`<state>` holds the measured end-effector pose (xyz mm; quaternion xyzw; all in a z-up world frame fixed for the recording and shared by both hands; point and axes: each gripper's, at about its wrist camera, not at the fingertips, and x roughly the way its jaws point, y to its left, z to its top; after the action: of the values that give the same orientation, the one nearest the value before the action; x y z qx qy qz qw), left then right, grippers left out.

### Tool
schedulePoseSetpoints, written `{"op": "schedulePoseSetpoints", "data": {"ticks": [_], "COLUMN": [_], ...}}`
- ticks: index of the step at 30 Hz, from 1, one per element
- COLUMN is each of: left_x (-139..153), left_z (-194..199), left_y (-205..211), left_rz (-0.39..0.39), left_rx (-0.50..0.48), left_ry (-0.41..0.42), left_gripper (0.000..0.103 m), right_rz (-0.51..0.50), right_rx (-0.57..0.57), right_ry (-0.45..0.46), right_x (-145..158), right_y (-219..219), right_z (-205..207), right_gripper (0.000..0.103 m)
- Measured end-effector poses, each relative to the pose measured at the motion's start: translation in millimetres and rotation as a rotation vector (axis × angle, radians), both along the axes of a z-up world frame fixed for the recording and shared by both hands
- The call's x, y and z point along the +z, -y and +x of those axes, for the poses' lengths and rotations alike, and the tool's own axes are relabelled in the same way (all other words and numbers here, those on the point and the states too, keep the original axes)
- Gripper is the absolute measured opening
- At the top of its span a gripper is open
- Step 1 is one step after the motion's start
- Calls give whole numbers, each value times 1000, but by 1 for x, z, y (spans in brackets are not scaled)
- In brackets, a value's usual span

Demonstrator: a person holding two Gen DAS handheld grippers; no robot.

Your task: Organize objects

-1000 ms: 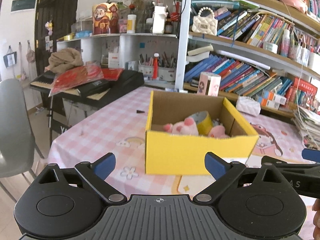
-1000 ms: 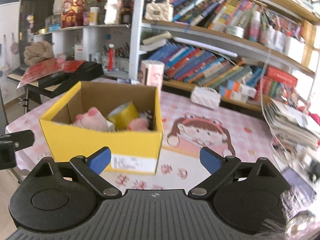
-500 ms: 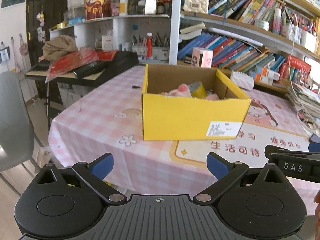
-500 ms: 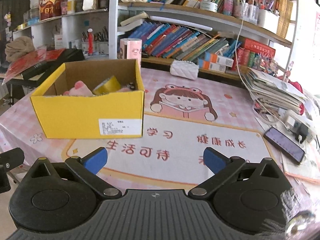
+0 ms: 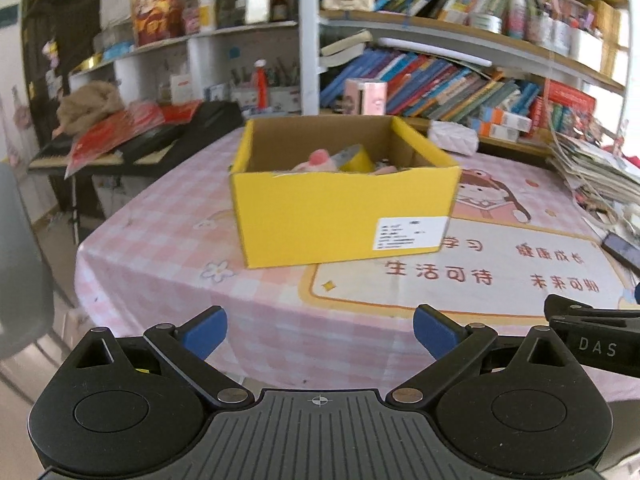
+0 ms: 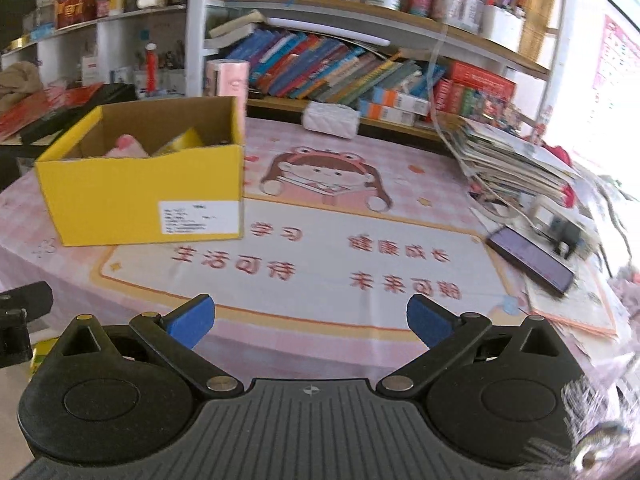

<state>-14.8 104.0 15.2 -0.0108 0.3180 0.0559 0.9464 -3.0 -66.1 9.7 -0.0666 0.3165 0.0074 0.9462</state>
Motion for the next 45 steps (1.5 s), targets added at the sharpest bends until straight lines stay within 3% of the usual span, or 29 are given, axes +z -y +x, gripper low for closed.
{"op": "schedulePoseSetpoints", "data": {"ticks": [4,11,22,45], "left_x": [1,2,0,-7], "left_z": [-1,4,11,4], "left_y": [18,42,63,68], "left_rz": [35,71,79,91], "left_rx": [-49,-124,-159,-85], "left_ry": [37,20,-10,-62], "left_gripper": [101,101,101,101], "right_rz": [-2,3,31,-20], "right_rx": [-66,-161,-250,-200], "right_ry": [-1,3,1,-26], "right_x": [-2,-3,-4,-10], "right_y": [16,40,64,38], "right_z": [-5,-10,-11,-10], "right_gripper": [103,103,103,103]}}
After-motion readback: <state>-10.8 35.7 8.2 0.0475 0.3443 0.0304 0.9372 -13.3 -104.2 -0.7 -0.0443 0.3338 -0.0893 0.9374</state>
